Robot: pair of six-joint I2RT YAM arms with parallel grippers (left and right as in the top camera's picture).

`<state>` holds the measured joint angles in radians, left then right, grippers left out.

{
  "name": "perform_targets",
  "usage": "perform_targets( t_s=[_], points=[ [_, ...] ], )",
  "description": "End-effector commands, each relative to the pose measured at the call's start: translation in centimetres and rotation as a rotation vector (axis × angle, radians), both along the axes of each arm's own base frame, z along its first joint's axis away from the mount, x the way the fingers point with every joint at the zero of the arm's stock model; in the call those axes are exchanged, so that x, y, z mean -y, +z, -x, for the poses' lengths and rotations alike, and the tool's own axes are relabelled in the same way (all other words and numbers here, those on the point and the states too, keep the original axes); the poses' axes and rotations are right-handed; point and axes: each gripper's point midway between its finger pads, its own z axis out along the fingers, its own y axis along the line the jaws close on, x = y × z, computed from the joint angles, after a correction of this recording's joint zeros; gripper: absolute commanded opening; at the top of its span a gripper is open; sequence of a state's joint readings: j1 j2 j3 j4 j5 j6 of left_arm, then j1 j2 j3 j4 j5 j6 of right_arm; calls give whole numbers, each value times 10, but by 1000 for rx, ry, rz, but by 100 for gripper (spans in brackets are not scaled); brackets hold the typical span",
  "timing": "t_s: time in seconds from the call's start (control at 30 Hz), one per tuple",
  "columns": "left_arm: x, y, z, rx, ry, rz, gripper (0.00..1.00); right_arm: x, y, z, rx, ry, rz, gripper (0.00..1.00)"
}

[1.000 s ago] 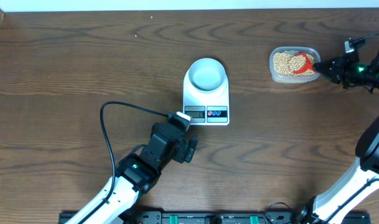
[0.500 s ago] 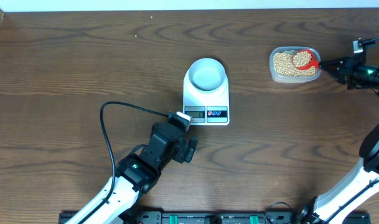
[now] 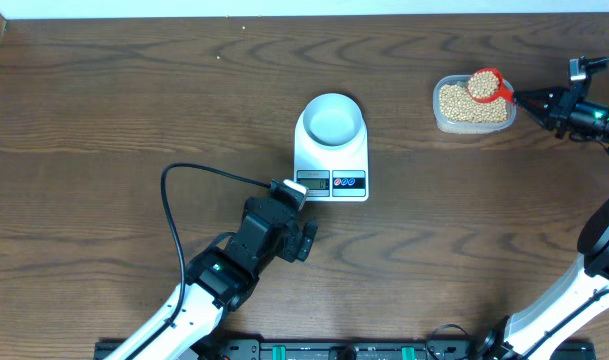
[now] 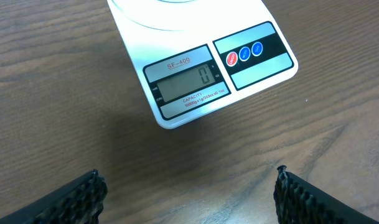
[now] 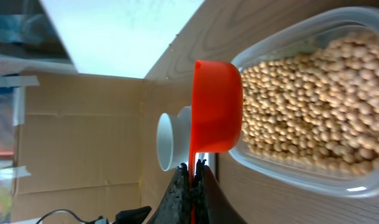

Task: Scoop item into bowl and weigh 50g on scale
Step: 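Lift the filled scoop and carry it over the white bowl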

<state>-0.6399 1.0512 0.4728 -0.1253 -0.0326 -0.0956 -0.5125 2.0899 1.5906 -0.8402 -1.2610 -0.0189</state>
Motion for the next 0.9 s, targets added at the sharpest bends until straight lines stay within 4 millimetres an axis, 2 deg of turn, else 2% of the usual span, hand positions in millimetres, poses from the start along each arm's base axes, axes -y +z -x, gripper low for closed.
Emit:
perform_targets(
  t_s=[0.0,0.23,0.6,0.63,0.87],
  points=[
    [0,11,-6,36,2,-6,88,-10,10,0,52,37,-64,1],
    [0,11,-6,36,2,-6,88,-43,16,-4,86,117,-90,1],
    [0,11,-6,36,2,-6,88,-116,18,-12,88,267,-85,1],
    [0,11,-6,36,2,-6,88,-127,17,-14,78,283,-73,1],
    [0,11,-6,36,2,-6,88,-168,24,-17,71,351,-38,1]
  ],
)
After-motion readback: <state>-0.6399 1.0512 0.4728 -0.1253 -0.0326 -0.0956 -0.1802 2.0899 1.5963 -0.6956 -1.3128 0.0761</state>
